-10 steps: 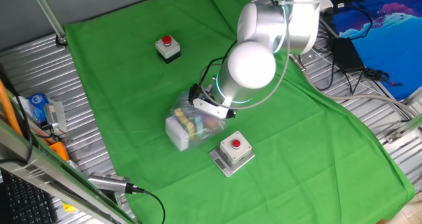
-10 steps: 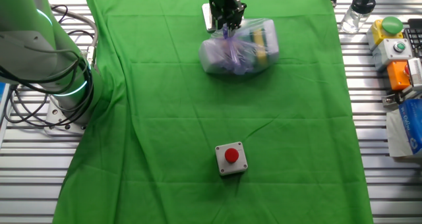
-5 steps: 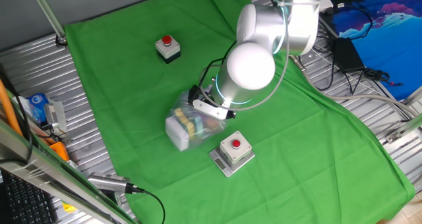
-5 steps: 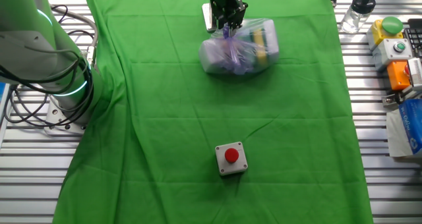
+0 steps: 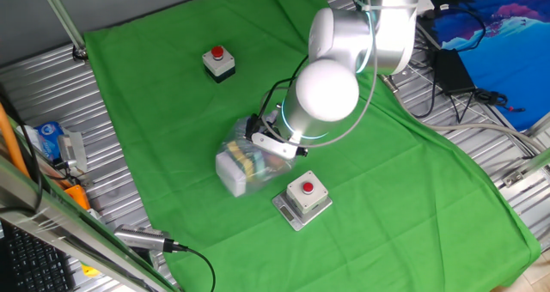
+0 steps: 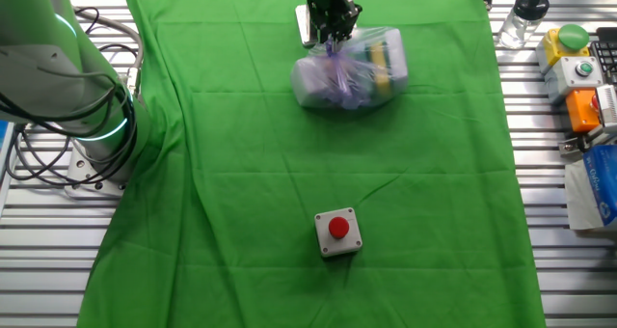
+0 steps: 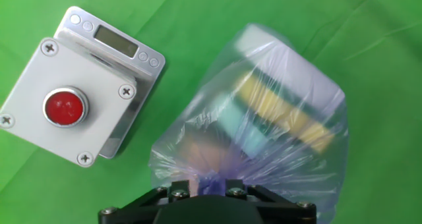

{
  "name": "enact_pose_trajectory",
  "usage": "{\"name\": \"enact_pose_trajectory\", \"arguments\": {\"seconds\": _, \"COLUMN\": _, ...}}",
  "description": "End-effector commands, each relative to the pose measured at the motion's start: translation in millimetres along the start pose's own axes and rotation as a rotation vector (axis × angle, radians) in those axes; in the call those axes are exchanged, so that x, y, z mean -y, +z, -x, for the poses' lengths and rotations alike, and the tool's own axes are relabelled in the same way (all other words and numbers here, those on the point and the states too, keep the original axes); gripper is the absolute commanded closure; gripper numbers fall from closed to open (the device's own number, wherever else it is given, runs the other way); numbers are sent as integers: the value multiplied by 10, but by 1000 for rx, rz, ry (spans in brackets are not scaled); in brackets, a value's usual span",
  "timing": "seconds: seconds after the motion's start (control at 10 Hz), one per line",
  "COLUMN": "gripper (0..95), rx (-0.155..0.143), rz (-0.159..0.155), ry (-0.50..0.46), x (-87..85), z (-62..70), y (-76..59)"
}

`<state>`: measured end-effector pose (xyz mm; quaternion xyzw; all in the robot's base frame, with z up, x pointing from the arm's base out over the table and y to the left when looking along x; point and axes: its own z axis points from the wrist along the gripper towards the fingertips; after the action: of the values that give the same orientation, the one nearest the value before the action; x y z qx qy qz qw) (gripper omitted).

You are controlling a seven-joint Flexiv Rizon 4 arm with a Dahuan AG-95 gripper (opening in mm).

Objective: Pick up a bag of things

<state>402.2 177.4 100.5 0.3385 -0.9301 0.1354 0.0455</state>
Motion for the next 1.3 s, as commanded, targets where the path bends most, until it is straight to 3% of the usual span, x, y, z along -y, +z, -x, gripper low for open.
{"name": "enact_pose_trajectory", "arguments": {"seconds": 0.1, "gripper": 950, "rx": 4, "rz": 3, "ry": -4, "x": 0, "z": -1, "y": -3}}
{"name": "enact_pose_trajectory", "arguments": {"seconds": 0.4, "gripper": 950, "rx": 14, "rz": 15, "ry": -1, "x": 5, "z": -7, "y": -26}}
{"name": "enact_pose_trajectory", "arguments": {"seconds": 0.8, "gripper": 950, "rx": 53, "rz": 72, "ry": -2, "x": 105, "z": -88, "y": -218}}
{"name": "enact_pose_trajectory", "arguments": {"seconds": 1.0, "gripper": 950, "rx": 70, "rz": 124, "ry": -9, "x": 211, "z": -182, "y": -405}}
{"name": "enact_pose_trajectory", "arguments": {"seconds": 1.3, "gripper": 950, "rx": 84, "rz": 137, "ry": -34, "x": 281, "z": -311, "y": -711}}
